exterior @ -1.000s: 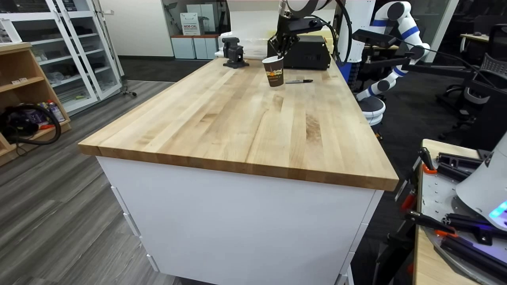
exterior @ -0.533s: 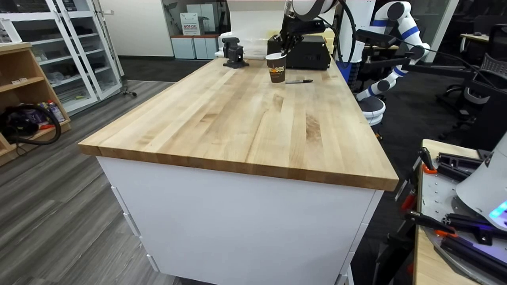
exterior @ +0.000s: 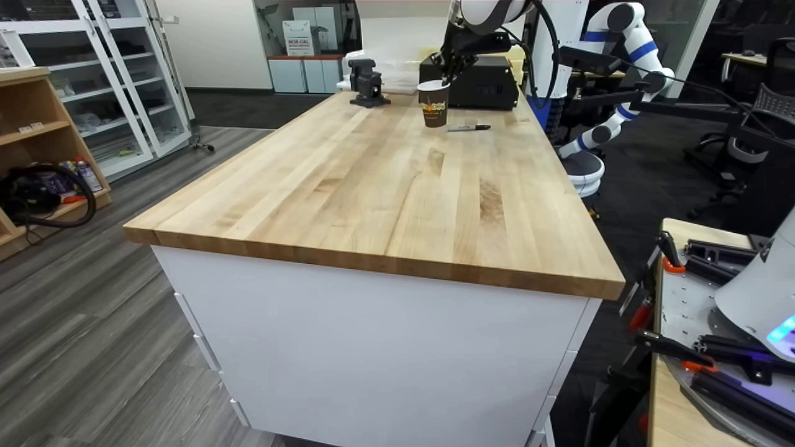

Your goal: Move the cup to the right

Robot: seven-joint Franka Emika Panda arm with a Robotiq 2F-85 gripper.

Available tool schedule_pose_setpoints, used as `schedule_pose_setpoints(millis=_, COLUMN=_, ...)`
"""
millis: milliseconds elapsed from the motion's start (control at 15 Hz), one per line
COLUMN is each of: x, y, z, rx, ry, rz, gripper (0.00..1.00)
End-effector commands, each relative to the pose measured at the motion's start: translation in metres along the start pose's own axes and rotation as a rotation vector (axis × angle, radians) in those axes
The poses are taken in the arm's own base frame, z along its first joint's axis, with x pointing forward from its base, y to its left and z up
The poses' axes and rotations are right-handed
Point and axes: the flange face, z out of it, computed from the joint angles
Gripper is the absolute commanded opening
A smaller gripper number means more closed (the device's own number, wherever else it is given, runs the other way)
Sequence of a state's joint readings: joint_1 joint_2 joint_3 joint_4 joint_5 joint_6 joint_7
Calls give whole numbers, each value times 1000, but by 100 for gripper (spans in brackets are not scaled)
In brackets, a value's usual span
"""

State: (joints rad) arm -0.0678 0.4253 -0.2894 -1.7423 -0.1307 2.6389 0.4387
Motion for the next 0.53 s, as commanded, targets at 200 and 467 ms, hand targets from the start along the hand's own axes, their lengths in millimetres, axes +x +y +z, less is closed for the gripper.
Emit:
schedule_pose_setpoints(millis=200, x=3, y=7, z=-1, rx=21, ry=10, rz=34, gripper=34)
schedule_pose_setpoints(millis=467, x=3, y=7, z=-1, rx=29, ry=7, rz=46, gripper=59)
